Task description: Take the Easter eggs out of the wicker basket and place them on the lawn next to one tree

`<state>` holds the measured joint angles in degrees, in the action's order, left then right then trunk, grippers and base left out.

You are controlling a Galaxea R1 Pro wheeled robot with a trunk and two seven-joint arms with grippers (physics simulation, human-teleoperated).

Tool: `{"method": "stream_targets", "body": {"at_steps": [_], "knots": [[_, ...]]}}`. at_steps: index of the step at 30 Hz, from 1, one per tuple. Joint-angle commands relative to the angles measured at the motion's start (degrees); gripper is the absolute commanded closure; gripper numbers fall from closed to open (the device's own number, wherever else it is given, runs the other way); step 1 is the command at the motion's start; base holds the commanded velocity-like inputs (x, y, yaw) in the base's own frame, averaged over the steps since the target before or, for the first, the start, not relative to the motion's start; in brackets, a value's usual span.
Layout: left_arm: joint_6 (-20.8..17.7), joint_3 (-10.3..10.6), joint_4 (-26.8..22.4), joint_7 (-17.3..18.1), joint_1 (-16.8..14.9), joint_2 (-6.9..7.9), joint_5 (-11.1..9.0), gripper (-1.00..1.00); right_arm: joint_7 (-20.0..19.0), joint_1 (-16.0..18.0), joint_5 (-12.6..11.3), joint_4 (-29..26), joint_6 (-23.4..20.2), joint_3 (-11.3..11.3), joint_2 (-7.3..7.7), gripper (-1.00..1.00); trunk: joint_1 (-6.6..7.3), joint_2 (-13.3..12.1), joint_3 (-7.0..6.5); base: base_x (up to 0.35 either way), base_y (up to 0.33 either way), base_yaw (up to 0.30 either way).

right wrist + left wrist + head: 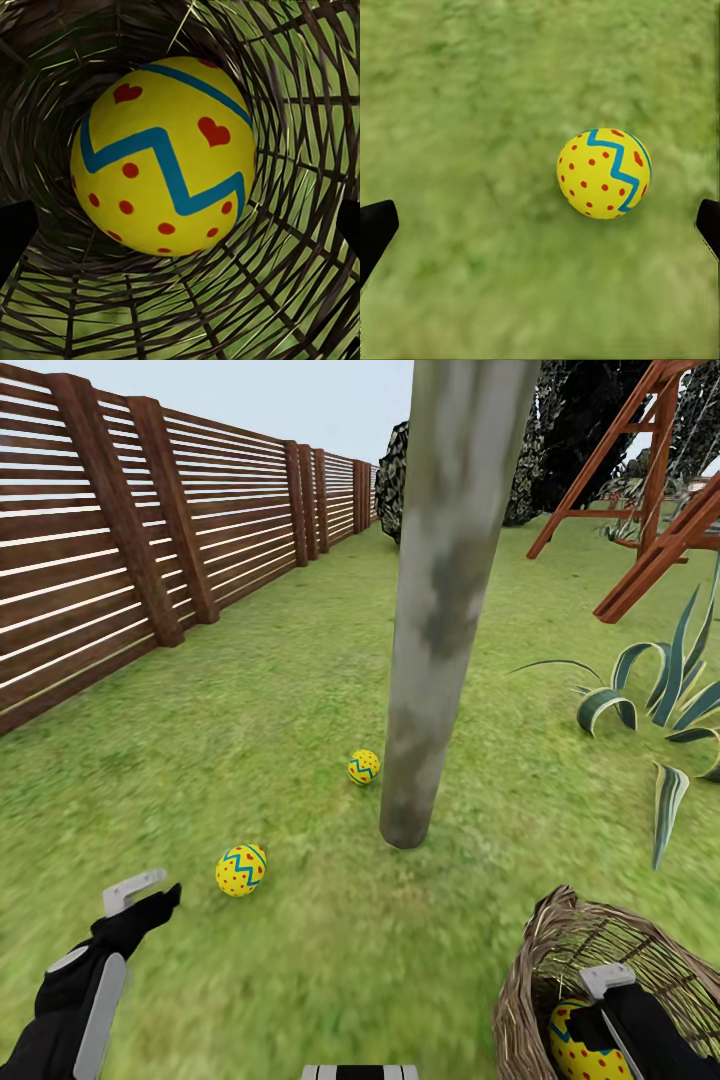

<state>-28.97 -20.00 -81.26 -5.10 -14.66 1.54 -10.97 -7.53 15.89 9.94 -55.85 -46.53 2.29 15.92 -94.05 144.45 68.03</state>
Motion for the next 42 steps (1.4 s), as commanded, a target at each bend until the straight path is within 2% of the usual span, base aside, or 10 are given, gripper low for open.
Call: {"method": "stream_targets", "body": {"at_steps": [1, 8, 15, 31, 42], "knots": [[-0.32, 0.01, -0.19, -0.13, -0.02, 0.20, -0.63, -1.00, -0.55, 0.02, 0.61, -0.10, -0.23, 0.08, -0.01, -1.00, 0.01, 0.02, 0.05, 0.000, 0.000, 0.000], [-0.26, 0.01, -0.94, 0.37, -0.02, 0.27, -0.65, -1.00, -0.55, 0.02, 0.61, -0.14, -0.23, 0.16, -0.01, -1.00, 0.01, 0.02, 0.05, 0.000, 0.000, 0.000], [1.38, 0.02, -1.08, 0.36, -0.02, 0.18, -0.77, -1.00, -0.55, 0.02, 0.61, -0.12, -0.23, 1.27, -0.01, -1.00, 0.01, 0.02, 0.05, 0.000, 0.000, 0.000], [1.90, 0.05, -1.09, 1.18, -0.01, 0.15, -0.84, -1.00, -0.55, 0.02, 0.61, -0.14, -0.23, 1.32, -0.01, -1.00, 0.01, 0.02, 0.05, 0.000, 0.000, 0.000], [1.90, -0.02, -1.26, 1.52, -0.01, 0.13, -0.89, -1.00, -0.55, 0.02, 0.61, -0.14, -0.23, 1.32, -0.01, -1.00, -0.27, 0.17, 2.49, 0.000, 0.000, 0.000]]}}
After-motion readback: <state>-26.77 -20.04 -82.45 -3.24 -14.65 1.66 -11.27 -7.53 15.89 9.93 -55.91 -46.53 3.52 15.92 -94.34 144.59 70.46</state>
